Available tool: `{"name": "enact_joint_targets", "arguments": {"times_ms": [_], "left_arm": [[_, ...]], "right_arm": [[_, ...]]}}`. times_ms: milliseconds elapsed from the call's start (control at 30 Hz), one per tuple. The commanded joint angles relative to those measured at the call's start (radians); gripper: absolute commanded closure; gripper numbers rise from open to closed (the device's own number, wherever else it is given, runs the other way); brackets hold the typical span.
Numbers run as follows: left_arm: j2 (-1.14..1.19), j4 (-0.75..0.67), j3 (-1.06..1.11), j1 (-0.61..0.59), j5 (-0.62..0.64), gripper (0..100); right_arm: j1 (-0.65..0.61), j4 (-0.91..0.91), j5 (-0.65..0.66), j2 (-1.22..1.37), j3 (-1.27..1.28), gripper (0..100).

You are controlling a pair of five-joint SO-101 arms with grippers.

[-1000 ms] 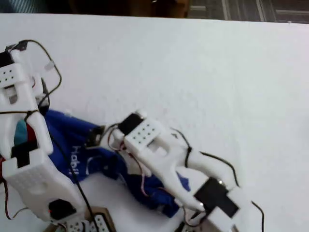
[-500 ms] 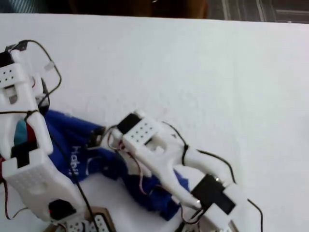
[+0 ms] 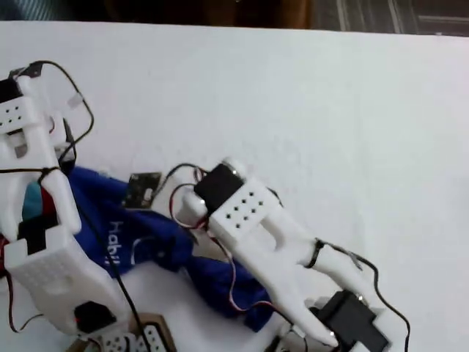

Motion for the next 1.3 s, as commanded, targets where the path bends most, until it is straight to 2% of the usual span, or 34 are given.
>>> {"name": "enact_joint_targets", "arguments": {"times_ms": [0,133,300,367,667,1033,1133,1233,1267], "left_arm": [[-0.058,0.008,-0.005,0.002,-0.011,97],[-0.058,0.008,-0.005,0.002,-0.011,97],[-0.058,0.005,-0.01,-0.015,-0.011,97],[-0.058,0.005,-0.008,-0.031,-0.012,97],[-0.057,0.0,-0.005,-0.044,-0.014,97],[-0.057,0.0,-0.005,-0.044,-0.032,97],[-0.057,0.002,-0.005,-0.044,-0.032,97],[-0.057,0.003,-0.007,-0.044,-0.032,97],[-0.057,0.003,-0.008,-0.044,-0.032,97]], "right_arm": [[-0.002,0.008,-0.046,0.007,-0.032,98.1],[-0.002,-0.041,-0.063,0.094,-0.032,96.8],[-0.016,-0.113,-0.012,0.143,-0.034,81.7],[-0.027,-0.124,-0.005,0.148,-0.034,78.6],[-0.119,-0.145,-0.002,0.151,-0.023,78.8],[-0.125,-0.26,0.0,0.151,0.178,78.8],[-0.125,-0.262,0.0,0.151,0.187,83.5],[-0.124,-0.26,-0.002,0.15,0.187,97.5],[-0.124,-0.26,-0.003,0.15,0.187,98.7]]}}
